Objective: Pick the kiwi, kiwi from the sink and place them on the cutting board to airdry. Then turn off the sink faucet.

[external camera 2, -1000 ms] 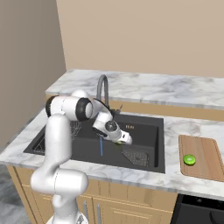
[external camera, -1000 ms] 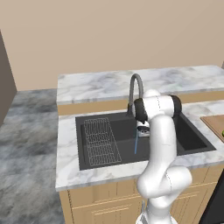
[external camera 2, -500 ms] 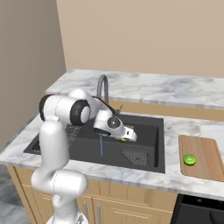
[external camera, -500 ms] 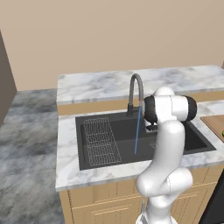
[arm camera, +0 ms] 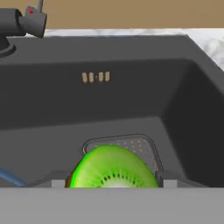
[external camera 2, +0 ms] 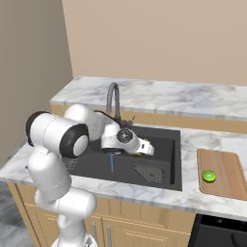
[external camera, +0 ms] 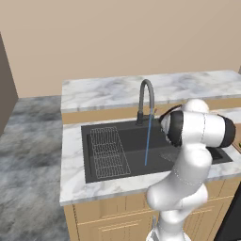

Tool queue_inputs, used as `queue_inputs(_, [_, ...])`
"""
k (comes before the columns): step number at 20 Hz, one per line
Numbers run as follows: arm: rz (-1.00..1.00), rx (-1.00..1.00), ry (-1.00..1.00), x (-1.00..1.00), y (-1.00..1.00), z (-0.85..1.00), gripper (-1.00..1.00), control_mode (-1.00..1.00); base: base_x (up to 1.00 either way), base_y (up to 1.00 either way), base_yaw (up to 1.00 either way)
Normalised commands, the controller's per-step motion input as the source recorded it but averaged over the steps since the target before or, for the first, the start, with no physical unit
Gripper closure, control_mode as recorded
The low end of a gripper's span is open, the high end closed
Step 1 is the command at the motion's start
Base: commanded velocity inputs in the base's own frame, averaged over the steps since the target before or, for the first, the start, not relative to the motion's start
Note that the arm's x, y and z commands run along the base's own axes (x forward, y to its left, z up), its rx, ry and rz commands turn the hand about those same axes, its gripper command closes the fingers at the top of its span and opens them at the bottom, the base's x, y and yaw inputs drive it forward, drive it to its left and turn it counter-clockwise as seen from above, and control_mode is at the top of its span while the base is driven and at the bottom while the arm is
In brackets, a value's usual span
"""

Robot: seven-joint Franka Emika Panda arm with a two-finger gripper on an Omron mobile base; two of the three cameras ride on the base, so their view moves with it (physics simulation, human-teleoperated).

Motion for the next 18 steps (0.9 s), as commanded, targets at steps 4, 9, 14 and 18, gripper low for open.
queue_inputs(4, [0.0,0.0,0.0,-0.23,-0.14,1.0,1.0,-1.0,0.0,0.0,0.0])
queue_inputs(9, [0.0,0.0,0.0,-0.19,0.0,1.0,1.0,-1.0,0.0,0.0,0.0])
queue_inputs(14, [0.0,0.0,0.01,-0.2,-0.03,1.0,1.0,-1.0,0.0,0.0,0.0])
queue_inputs(18, [0.0,0.0,0.06,-0.17,-0.24,1.0,1.0,-1.0,0.0,0.0,0.0])
